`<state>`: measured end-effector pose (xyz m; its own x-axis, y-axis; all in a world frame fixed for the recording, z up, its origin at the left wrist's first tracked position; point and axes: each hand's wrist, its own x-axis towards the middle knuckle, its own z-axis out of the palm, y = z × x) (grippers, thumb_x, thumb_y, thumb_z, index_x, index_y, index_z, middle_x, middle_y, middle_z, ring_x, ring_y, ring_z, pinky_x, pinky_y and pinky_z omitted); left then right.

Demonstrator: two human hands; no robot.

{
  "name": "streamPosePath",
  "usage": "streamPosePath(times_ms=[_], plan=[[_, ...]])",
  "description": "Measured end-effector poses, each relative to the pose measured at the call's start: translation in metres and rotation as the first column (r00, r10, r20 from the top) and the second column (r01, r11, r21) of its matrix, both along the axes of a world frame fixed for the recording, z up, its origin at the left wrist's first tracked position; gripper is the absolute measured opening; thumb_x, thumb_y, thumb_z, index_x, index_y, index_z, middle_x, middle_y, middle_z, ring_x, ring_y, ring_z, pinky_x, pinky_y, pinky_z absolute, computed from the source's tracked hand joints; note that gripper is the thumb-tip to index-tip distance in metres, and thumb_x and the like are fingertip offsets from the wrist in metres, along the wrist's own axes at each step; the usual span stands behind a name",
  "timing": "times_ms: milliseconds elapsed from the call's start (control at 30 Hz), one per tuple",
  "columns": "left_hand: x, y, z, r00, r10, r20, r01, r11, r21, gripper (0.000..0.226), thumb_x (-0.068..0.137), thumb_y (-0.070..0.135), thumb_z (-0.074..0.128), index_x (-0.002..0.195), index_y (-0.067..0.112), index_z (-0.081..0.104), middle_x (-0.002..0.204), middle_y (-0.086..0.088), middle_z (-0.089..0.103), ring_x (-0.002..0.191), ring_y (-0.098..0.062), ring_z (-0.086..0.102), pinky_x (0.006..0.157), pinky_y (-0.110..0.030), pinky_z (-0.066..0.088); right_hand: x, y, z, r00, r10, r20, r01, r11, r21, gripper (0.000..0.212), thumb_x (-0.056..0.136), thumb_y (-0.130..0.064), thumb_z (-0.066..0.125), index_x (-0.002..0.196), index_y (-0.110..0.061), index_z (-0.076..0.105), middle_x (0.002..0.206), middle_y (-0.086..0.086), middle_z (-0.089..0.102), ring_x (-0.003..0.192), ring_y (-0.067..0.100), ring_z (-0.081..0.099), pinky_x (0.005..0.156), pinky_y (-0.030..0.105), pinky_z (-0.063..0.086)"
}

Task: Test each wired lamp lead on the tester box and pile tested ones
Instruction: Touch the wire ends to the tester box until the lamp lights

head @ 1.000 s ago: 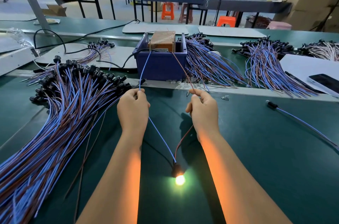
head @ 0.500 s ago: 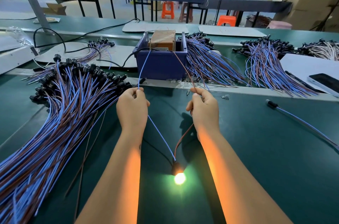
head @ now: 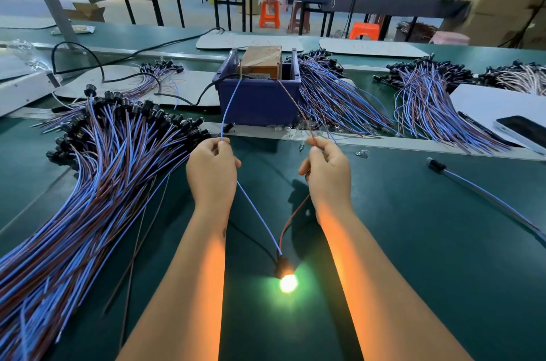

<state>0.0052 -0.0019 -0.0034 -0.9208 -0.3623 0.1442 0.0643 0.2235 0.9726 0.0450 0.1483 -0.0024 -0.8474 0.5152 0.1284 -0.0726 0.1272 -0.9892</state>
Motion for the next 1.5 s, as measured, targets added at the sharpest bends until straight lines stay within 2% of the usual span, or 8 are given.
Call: streamPosePath(times_ms=[233, 367, 567, 833, 1033, 1200, 1367, 1500], plan=[[0.004, 0.011, 0.006, 0.973, -0.23, -0.026, 0.23, 0.95, 0.212, 0.021, 0.098, 0.02, 0.05, 0.095, 0.026, 0.069, 0.055, 0.011, 0.061, 0.042, -0.004, 0.048, 0.044, -0.015, 0.042, 0.004, -0.006, 0.002, 0.99, 0.038, -0.138, -0.047, 0.997, -0.057, 0.015, 0.097, -0.01, 0.043, 0.092, -0.024, 0.045, 0.06, -0.001, 0.059, 0.048, 0.006, 0.038, 0.056, 0.027, 0.034], [0.008, 0.022, 0.005, 0.912, -0.407, -0.055, 0.408, 0.883, 0.229, 0.027, 0.099, 0.021, 0.055, 0.088, 0.036, 0.074, 0.059, 0.012, 0.055, 0.049, -0.004, 0.048, 0.047, -0.015, 0.04, 0.006, -0.013, 0.003, 0.975, 0.147, -0.165, -0.146, 0.989, 0.018, 0.017, 0.095, -0.007, 0.053, 0.087, -0.023, 0.053, 0.068, 0.001, 0.06, 0.055, 0.005, 0.051, 0.061, 0.029, 0.04], [0.011, 0.026, 0.005, 0.849, -0.526, -0.043, 0.518, 0.815, 0.259, 0.021, 0.097, 0.015, 0.056, 0.09, 0.022, 0.074, 0.054, 0.012, 0.046, 0.048, -0.004, 0.036, 0.044, -0.014, 0.032, 0.006, -0.016, 0.001, 0.965, 0.219, -0.146, -0.2, 0.971, 0.13, 0.012, 0.09, -0.006, 0.064, 0.086, -0.017, 0.065, 0.072, -0.003, 0.064, 0.067, 0.009, 0.057, 0.062, 0.027, 0.047], [0.006, 0.024, 0.005, 0.89, -0.456, -0.02, 0.433, 0.83, 0.351, 0.017, 0.096, 0.016, 0.058, 0.08, 0.014, 0.064, 0.055, 0.009, 0.054, 0.047, -0.005, 0.043, 0.049, -0.019, 0.035, 0.004, -0.007, 0.001, 0.955, 0.281, -0.096, -0.279, 0.96, 0.028, 0.026, 0.097, -0.008, 0.052, 0.09, -0.023, 0.07, 0.069, -0.007, 0.062, 0.057, 0.005, 0.051, 0.058, 0.019, 0.045], [0.004, 0.02, 0.007, 0.925, -0.376, -0.047, 0.345, 0.782, 0.519, 0.022, 0.099, 0.011, 0.055, 0.078, 0.015, 0.058, 0.053, 0.008, 0.057, 0.046, -0.004, 0.049, 0.046, -0.016, 0.045, 0.005, -0.01, -0.002, 0.896, 0.442, -0.042, -0.427, 0.884, 0.192, 0.053, 0.079, -0.006, 0.078, 0.117, -0.039, 0.062, 0.081, -0.005, 0.061, 0.058, 0.003, 0.047, 0.061, 0.021, 0.046], [0.002, 0.018, 0.004, 0.949, -0.308, -0.071, 0.298, 0.797, 0.525, 0.016, 0.095, 0.011, 0.063, 0.08, 0.015, 0.06, 0.059, 0.006, 0.062, 0.049, -0.004, 0.052, 0.05, -0.017, 0.047, 0.007, -0.009, 0.002, 0.886, 0.427, -0.178, -0.436, 0.9, -0.012, 0.021, 0.097, -0.014, 0.06, 0.109, -0.028, 0.07, 0.081, -0.005, 0.067, 0.065, 0.009, 0.056, 0.062, 0.019, 0.048], [-0.002, 0.016, 0.001, 0.977, -0.193, -0.086, 0.209, 0.829, 0.519, 0.017, 0.093, 0.01, 0.066, 0.08, 0.019, 0.059, 0.06, 0.01, 0.06, 0.053, -0.002, 0.056, 0.056, -0.019, 0.049, 0.003, 0.003, 0.005, 0.951, 0.202, -0.233, -0.275, 0.897, -0.346, 0.025, 0.104, -0.022, 0.045, 0.103, -0.019, 0.07, 0.073, -0.003, 0.067, 0.057, 0.01, 0.057, 0.059, 0.018, 0.047], [-0.001, 0.015, -0.003, 0.964, -0.222, -0.143, 0.25, 0.943, 0.22, 0.019, 0.088, 0.01, 0.069, 0.077, 0.022, 0.059, 0.06, 0.013, 0.06, 0.058, -0.004, 0.057, 0.063, -0.022, 0.05, 0.0, 0.013, 0.008, 0.962, 0.042, -0.271, -0.185, 0.83, -0.526, 0.021, 0.103, -0.017, 0.047, 0.096, -0.009, 0.066, 0.065, -0.003, 0.066, 0.055, 0.008, 0.058, 0.061, 0.018, 0.051]])
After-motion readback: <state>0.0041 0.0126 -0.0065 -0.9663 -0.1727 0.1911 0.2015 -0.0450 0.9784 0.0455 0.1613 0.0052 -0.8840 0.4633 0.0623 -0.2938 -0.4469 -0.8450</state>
